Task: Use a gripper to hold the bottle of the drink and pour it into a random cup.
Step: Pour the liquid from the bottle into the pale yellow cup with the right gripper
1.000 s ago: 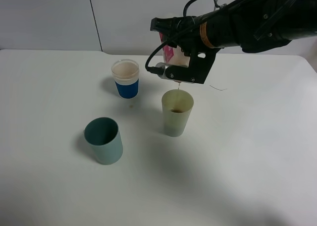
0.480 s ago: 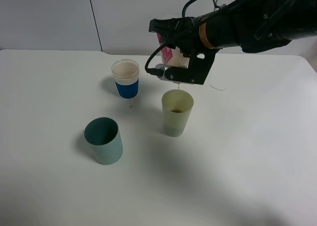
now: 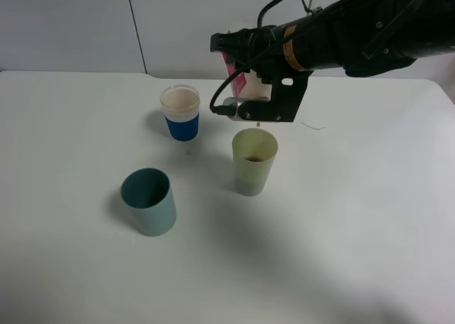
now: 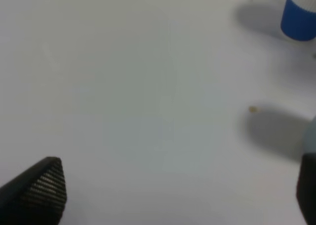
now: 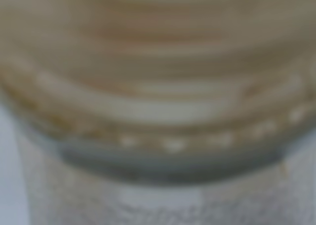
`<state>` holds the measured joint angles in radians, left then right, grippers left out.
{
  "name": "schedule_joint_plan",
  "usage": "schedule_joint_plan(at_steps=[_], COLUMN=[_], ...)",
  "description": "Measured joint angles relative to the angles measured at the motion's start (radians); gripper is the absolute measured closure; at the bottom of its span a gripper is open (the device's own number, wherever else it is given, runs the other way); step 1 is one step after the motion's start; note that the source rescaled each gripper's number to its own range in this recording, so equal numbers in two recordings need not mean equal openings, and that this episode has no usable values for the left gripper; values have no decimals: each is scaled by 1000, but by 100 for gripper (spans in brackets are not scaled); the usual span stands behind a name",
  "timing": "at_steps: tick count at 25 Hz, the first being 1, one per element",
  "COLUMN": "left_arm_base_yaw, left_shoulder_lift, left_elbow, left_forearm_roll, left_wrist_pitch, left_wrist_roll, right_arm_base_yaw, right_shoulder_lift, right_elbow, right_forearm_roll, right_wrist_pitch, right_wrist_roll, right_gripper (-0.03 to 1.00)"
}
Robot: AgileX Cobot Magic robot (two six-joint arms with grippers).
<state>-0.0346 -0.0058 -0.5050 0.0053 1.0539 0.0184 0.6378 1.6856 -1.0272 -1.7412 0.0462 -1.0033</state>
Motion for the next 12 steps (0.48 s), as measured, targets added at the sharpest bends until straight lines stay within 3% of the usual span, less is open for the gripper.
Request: schedule_joint_plan(at_steps=[5,12], left_arm_base_yaw=[0,0], left_shoulder_lift=[0,0], left_elbow=[0,0], left_forearm_roll=[0,0], left_wrist_pitch=[0,0], left_wrist_roll=[0,0], right_arm_base_yaw=[0,0], right_shoulder_lift=[0,0], right_elbow=[0,0], right_forearm_roll=[0,0], right_wrist_pitch=[0,0], right_wrist_roll=[71,327], right_gripper=[97,97])
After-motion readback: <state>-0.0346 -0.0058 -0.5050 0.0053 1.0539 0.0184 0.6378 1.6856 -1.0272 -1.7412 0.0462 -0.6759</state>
